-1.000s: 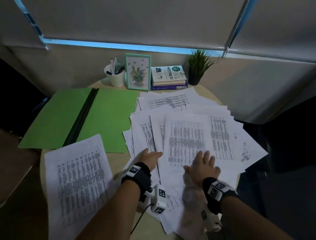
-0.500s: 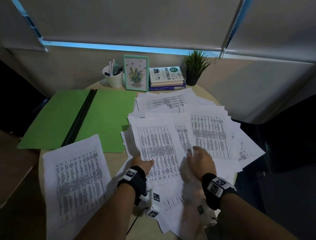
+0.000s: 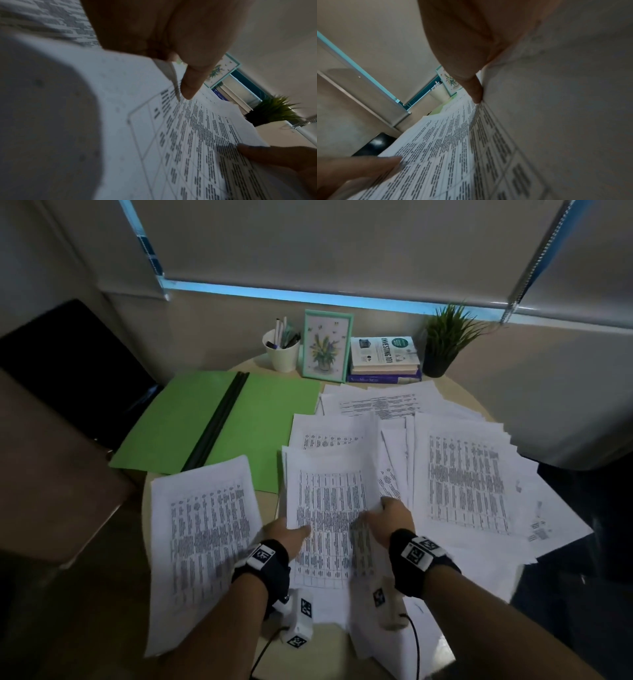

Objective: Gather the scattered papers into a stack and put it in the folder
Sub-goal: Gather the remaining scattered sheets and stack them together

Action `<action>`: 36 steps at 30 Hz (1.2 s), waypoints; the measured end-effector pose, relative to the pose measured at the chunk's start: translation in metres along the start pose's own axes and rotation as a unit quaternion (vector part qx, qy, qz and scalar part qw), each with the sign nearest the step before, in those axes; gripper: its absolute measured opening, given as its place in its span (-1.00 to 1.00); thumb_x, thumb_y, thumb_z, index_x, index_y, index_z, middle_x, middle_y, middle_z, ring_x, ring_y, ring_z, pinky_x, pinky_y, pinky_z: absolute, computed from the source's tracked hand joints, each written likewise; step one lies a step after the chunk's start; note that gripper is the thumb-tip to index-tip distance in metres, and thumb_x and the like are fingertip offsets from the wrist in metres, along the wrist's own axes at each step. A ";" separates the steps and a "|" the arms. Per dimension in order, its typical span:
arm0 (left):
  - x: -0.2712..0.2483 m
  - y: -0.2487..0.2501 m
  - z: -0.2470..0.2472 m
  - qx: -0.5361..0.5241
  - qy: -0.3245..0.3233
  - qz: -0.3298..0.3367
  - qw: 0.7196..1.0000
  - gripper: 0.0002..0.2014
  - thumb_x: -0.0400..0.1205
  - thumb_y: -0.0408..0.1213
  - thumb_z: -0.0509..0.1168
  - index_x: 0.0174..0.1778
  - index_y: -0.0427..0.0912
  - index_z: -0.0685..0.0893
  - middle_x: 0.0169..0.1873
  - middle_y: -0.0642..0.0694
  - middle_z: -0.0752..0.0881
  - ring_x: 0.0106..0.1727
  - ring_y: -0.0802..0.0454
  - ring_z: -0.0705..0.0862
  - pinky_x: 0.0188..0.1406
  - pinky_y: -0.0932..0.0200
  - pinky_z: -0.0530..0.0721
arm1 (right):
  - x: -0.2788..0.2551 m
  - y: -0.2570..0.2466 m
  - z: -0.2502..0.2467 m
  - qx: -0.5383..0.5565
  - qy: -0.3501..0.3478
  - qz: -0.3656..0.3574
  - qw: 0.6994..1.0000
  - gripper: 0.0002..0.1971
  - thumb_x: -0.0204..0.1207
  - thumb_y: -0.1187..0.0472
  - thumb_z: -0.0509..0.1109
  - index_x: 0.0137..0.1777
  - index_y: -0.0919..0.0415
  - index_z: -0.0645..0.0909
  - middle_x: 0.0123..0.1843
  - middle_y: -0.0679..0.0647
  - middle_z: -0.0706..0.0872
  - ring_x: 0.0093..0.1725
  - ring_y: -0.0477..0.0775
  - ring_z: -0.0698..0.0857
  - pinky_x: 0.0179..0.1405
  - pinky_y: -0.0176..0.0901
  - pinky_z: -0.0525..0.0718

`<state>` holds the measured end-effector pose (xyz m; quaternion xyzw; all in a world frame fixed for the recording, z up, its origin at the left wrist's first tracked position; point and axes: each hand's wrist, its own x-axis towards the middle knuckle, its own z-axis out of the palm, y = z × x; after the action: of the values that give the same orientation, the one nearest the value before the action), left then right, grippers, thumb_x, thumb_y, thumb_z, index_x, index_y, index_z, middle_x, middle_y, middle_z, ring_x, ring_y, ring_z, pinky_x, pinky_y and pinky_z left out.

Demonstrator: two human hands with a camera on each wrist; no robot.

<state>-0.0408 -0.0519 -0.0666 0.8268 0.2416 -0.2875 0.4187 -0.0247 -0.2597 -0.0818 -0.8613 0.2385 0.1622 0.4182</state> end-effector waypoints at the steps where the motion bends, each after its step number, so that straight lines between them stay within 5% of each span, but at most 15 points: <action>1: 0.000 -0.001 -0.003 -0.006 -0.002 0.002 1.000 -0.44 0.59 0.06 0.34 0.46 -0.13 0.53 0.31 -0.04 0.65 0.22 -0.09 0.65 0.23 0.11 0.60 | 0.001 -0.001 0.003 0.008 0.001 -0.004 1.000 -0.85 0.51 0.18 0.41 0.03 0.17 0.59 -0.01 0.12 0.75 -0.23 0.03 0.67 -0.27 -0.21 0.68; 4: 0.003 -0.008 -0.011 -0.014 0.016 0.011 1.000 -0.68 0.64 -0.09 0.32 0.27 -0.12 0.63 0.10 -0.01 0.70 0.01 0.01 0.67 -0.08 0.20 0.64 | 0.002 0.000 0.002 0.028 0.009 -0.013 0.999 -0.85 0.57 0.21 0.36 0.10 0.22 0.56 -0.04 0.09 0.68 -0.15 0.11 0.66 -0.33 -0.28 0.56; 8: 0.004 -0.016 -0.018 -0.086 0.041 -0.009 0.995 -0.77 0.60 -0.30 0.35 0.18 -0.09 0.62 0.14 -0.09 0.69 0.08 -0.04 0.69 0.20 -0.03 0.69 | 0.001 0.006 -0.004 0.044 0.026 -0.059 0.997 -0.86 0.63 0.22 0.32 0.13 0.22 0.51 0.01 0.10 0.65 -0.04 0.22 0.69 -0.23 -0.16 0.65; 11: 0.005 -0.016 -0.022 -0.098 0.060 0.000 0.993 -0.67 0.61 -0.31 0.35 0.30 -0.17 0.56 0.19 -0.09 0.66 0.13 -0.06 0.65 0.21 0.11 0.60 | 0.002 0.012 -0.010 0.056 0.045 -0.078 0.994 -0.91 0.65 0.19 0.29 0.06 0.18 0.50 -0.04 0.15 0.70 -0.12 0.21 0.71 -0.24 -0.10 0.67; 18: -0.004 0.011 -0.021 -0.149 0.048 0.033 0.987 -0.25 0.58 0.17 0.32 0.57 -0.20 0.32 0.48 -0.13 0.49 0.46 -0.14 0.48 0.25 0.12 0.39 | 0.004 0.028 -0.024 0.104 0.046 -0.077 0.991 -0.77 0.67 0.07 0.28 0.03 0.25 0.61 -0.29 0.10 0.70 -0.31 0.08 0.67 -0.36 -0.20 0.57; 21: 0.005 0.013 -0.018 -0.140 0.052 0.056 0.987 -0.06 0.33 0.44 0.38 0.53 -0.06 0.40 0.47 -0.03 0.52 0.43 -0.11 0.52 0.34 0.09 0.45 | -0.001 0.030 -0.028 0.119 0.017 -0.076 0.990 -0.80 0.67 0.06 0.29 -0.05 0.18 0.61 -0.30 0.12 0.70 -0.29 0.13 0.68 -0.31 -0.15 0.65; 24: 0.028 0.009 -0.012 -0.057 0.086 0.064 0.993 0.16 0.05 0.65 0.24 0.52 0.02 0.40 0.48 0.00 0.52 0.45 -0.12 0.52 0.42 -0.16 0.50 | -0.002 0.031 -0.029 0.126 -0.002 -0.086 0.988 -0.77 0.62 -0.02 0.34 0.00 0.14 0.66 -0.19 0.08 0.77 -0.14 0.13 0.75 -0.14 -0.08 0.70; 28: 0.006 0.035 -0.015 -0.008 0.080 0.088 0.993 -0.09 0.43 0.47 0.19 0.59 -0.02 0.31 0.56 -0.06 0.41 0.53 -0.18 0.43 0.48 -0.22 0.41 | 0.001 0.021 -0.032 0.187 0.003 -0.087 0.978 -0.55 0.55 -0.14 0.39 0.24 0.20 0.62 0.08 0.05 0.76 0.11 0.11 0.71 0.10 -0.06 0.63; 33: -0.016 0.068 -0.017 -0.075 0.117 0.130 0.982 -0.30 0.68 0.24 0.02 0.64 -0.16 0.21 0.63 -0.15 0.27 0.63 -0.19 0.24 0.59 -0.17 0.23 | -0.004 -0.018 -0.050 0.218 0.073 -0.153 0.961 -0.74 0.62 0.07 0.36 0.20 0.21 0.63 -0.07 0.04 0.75 -0.11 0.02 0.72 -0.15 -0.12 0.70; 36: -0.036 0.094 -0.025 -0.139 0.151 0.208 0.956 -0.46 0.74 0.05 0.09 0.47 -0.31 0.42 0.44 -0.24 0.50 0.47 -0.14 0.45 0.39 -0.01 0.42 | -0.008 -0.047 -0.060 0.239 0.128 -0.211 0.939 -0.87 0.63 0.08 0.36 0.07 0.09 0.64 -0.15 -0.05 0.73 -0.14 0.06 0.74 -0.21 -0.07 0.75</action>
<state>0.0004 -0.0872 0.0221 0.8263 0.1624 -0.0292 0.5385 -0.0010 -0.2800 -0.0116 -0.7800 0.1350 -0.1029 0.6024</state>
